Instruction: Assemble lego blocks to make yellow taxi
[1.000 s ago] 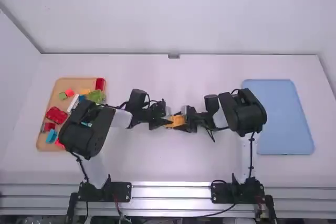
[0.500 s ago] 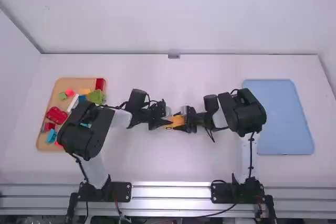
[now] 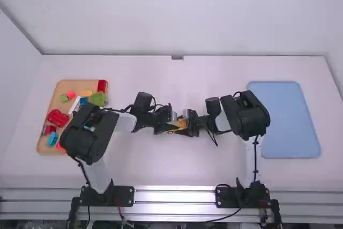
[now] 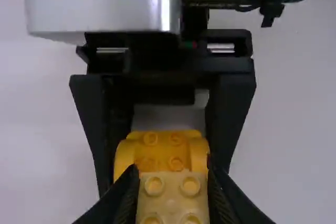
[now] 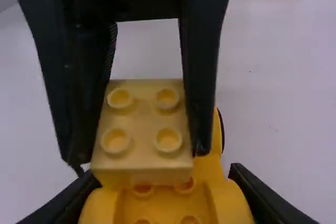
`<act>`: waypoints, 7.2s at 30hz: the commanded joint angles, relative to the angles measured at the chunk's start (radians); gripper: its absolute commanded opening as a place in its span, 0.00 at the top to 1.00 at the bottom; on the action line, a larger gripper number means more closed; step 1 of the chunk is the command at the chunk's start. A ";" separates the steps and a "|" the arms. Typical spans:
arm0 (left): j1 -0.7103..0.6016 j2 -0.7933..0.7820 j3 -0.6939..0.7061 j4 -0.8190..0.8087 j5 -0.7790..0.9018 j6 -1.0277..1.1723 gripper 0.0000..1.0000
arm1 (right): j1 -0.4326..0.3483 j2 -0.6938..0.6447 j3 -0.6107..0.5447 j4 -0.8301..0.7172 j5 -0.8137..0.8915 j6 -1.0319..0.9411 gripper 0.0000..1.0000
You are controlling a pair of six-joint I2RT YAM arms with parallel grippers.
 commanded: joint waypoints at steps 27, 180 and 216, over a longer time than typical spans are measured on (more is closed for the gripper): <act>0.013 -0.100 -0.001 -0.091 -0.124 -0.026 0.41 | 0.002 0.036 -0.013 -0.028 0.058 0.044 0.45; 0.839 -0.673 0.306 -0.849 -0.749 -1.118 0.07 | 0.317 -0.286 0.785 -0.705 0.241 0.388 0.01; 0.739 0.375 1.290 -1.370 -0.892 -0.652 0.11 | 0.235 -0.286 0.784 -0.844 0.248 0.310 0.02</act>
